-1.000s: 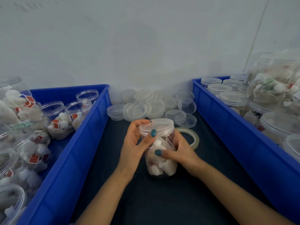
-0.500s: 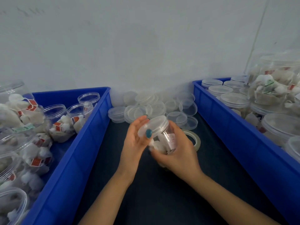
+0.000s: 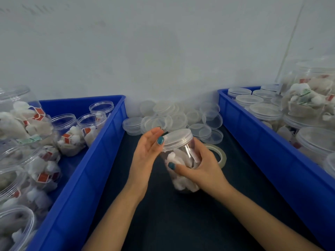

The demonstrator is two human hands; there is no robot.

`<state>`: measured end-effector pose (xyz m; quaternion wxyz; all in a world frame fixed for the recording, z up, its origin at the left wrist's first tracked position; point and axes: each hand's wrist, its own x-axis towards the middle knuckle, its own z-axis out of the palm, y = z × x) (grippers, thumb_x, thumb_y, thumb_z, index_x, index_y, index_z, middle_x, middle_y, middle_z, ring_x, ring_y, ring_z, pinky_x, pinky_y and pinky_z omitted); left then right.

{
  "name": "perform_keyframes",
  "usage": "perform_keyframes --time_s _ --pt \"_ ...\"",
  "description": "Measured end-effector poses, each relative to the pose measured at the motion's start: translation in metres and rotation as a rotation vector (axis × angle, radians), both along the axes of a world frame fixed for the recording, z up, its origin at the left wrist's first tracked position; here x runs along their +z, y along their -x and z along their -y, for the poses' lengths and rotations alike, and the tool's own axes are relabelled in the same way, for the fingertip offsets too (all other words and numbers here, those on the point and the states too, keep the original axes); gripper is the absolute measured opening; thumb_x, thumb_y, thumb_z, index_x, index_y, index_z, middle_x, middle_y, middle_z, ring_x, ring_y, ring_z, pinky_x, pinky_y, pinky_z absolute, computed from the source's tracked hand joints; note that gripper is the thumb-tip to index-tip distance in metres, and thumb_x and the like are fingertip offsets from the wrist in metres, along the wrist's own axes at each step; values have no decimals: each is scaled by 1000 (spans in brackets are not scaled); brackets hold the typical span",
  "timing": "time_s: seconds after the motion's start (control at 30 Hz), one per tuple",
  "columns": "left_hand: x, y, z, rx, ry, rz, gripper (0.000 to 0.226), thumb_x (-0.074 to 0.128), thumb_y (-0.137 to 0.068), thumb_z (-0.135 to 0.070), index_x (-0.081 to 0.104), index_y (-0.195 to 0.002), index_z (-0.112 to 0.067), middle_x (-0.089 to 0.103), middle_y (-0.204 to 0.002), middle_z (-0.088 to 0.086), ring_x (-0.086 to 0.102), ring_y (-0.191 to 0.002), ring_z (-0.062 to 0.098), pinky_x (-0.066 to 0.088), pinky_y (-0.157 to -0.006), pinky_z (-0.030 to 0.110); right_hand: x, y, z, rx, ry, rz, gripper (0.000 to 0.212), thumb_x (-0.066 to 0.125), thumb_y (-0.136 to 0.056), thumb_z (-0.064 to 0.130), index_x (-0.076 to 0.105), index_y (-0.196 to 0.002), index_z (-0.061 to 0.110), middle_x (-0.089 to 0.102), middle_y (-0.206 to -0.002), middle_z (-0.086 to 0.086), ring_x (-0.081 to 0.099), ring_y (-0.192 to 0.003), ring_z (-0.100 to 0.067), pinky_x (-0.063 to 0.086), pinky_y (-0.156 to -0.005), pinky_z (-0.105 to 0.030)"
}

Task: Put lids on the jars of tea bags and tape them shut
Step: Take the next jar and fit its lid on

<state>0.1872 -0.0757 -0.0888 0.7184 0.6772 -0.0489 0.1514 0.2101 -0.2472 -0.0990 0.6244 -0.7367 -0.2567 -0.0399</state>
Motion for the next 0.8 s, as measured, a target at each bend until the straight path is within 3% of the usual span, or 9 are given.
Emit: perform_keyframes --time_s 0.1,0.17,0.3,0.4,0.53,0.6,0.67,0.8 --pt "-3 0 6 -5 -71 -19 88 81 -58 -73 55 -132 -34 66 -130 -14 61 -123 8 50 -104 39 1 6 -2 -292 347 313 87 85 -65 53 45 -141 38 60 -128 22 57 -117 0 53 -93 -29" --pt "-3 3 11 33 -154 -7 86 81 -55 -75 56 -129 -41 65 -128 -19 60 -120 1 55 -93 29 -1 9 -3 -285 441 439 93 83 -65 58 45 -145 30 58 -131 21 55 -119 1 53 -94 -30" --pt "-1 5 7 75 -182 37 69 80 -63 -60 61 -126 -37 67 -122 -19 62 -117 2 56 -90 30 3 5 2 -2 255 192 83 84 -63 52 46 -137 47 65 -121 22 62 -114 -4 55 -93 -37" --pt "1 6 8 59 -211 47 64 78 -65 -59 63 -123 -36 68 -121 -17 63 -117 6 57 -92 35 2 -4 7 111 199 88 81 90 -63 38 53 -136 39 69 -116 15 66 -110 -11 55 -94 -41" --pt "3 8 10 105 -281 105 63 76 -67 -59 62 -123 -34 65 -121 -23 61 -116 -2 55 -92 21 0 -17 15 255 198 28 87 91 -66 33 48 -142 38 64 -128 18 60 -121 -8 52 -101 -31" --pt "4 7 7 113 -309 150 65 78 -69 -56 61 -126 -29 65 -123 -20 59 -120 0 51 -95 18 2 -29 27 302 279 -5 94 88 -67 39 41 -147 43 58 -134 27 53 -128 2 46 -104 -18" --pt "5 7 4 139 -345 184 66 79 -67 -55 60 -125 -28 64 -124 -20 57 -122 0 47 -95 13 3 -45 46 238 398 -9 91 87 -67 43 43 -146 42 57 -133 31 49 -128 9 42 -108 -18" --pt "6 6 4 238 -415 225 69 83 -61 -62 61 -119 -32 64 -119 -21 57 -119 -2 43 -93 8 -2 -70 82 -80 764 113 54 85 -67 55 60 -115 48 54 -113 33 49 -113 9 43 -98 -20"
